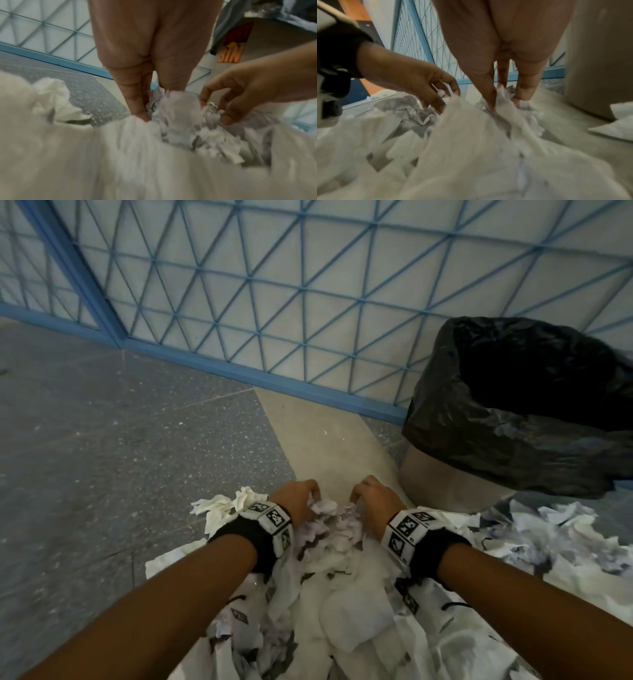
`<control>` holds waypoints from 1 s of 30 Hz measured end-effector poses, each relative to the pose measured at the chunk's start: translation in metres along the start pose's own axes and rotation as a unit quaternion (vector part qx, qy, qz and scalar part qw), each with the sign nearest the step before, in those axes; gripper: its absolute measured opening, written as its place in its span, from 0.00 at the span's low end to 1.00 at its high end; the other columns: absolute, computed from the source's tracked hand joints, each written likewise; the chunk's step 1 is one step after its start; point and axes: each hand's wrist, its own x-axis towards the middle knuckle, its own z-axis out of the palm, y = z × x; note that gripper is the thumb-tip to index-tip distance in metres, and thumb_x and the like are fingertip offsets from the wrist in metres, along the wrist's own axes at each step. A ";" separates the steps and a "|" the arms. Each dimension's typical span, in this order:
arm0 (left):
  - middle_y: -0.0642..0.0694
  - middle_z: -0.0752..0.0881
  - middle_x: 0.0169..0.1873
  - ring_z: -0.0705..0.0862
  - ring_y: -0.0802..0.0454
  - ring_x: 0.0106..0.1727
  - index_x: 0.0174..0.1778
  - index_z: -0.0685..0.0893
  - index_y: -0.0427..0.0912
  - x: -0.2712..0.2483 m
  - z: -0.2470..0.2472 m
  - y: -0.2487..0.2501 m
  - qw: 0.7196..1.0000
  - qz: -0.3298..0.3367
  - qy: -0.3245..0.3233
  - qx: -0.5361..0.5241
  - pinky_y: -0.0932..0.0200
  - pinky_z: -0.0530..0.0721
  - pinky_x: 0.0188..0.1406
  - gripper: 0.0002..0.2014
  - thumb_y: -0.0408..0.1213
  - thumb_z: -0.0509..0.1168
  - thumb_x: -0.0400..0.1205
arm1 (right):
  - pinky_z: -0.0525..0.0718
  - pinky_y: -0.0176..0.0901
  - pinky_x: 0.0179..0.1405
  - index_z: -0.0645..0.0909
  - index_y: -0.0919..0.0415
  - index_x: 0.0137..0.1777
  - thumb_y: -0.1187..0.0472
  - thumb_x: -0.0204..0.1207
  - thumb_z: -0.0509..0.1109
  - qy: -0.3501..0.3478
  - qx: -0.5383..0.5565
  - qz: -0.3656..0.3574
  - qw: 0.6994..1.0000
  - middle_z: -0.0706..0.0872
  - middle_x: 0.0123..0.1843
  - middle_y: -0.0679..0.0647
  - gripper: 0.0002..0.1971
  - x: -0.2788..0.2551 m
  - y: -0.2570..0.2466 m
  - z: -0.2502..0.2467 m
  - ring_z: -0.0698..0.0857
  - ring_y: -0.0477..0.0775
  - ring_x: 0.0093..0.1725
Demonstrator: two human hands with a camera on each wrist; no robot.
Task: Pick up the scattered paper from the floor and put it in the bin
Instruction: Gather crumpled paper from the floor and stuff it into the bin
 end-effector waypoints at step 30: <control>0.40 0.79 0.71 0.77 0.46 0.72 0.73 0.73 0.40 -0.007 -0.106 0.250 0.923 0.305 0.200 -0.125 0.67 0.69 0.67 0.25 0.31 0.67 0.79 | 0.78 0.67 0.66 0.68 0.57 0.72 0.63 0.81 0.55 0.401 0.257 0.107 0.873 0.76 0.72 0.65 0.19 -0.096 0.070 -0.228 0.78 0.66 0.67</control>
